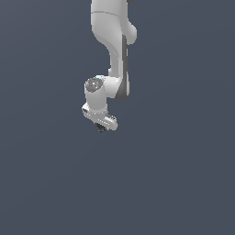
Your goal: Pick up the object and move it to a goal position.
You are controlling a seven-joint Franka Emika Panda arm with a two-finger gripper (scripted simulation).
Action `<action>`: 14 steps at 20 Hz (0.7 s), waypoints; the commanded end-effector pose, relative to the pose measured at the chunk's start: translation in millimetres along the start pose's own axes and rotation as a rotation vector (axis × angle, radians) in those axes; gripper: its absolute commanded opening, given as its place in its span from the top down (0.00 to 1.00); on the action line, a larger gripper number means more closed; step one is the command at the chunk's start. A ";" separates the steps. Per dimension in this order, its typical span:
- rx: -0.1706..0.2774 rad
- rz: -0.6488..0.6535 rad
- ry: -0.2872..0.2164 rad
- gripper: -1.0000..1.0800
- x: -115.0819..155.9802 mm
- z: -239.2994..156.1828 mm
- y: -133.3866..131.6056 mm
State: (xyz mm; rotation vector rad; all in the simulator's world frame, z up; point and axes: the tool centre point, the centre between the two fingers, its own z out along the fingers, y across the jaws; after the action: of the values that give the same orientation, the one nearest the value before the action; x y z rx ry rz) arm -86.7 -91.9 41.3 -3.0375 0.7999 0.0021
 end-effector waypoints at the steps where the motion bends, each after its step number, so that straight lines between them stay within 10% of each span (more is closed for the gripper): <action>1: 0.000 0.001 0.002 1.00 7.9 -14.3 0.9; 14: -0.001 0.001 0.002 1.00 67.7 -120.5 5.9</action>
State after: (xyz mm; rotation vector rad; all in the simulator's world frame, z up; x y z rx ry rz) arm -36.4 -126.6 148.7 -3.0383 0.8023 -0.0007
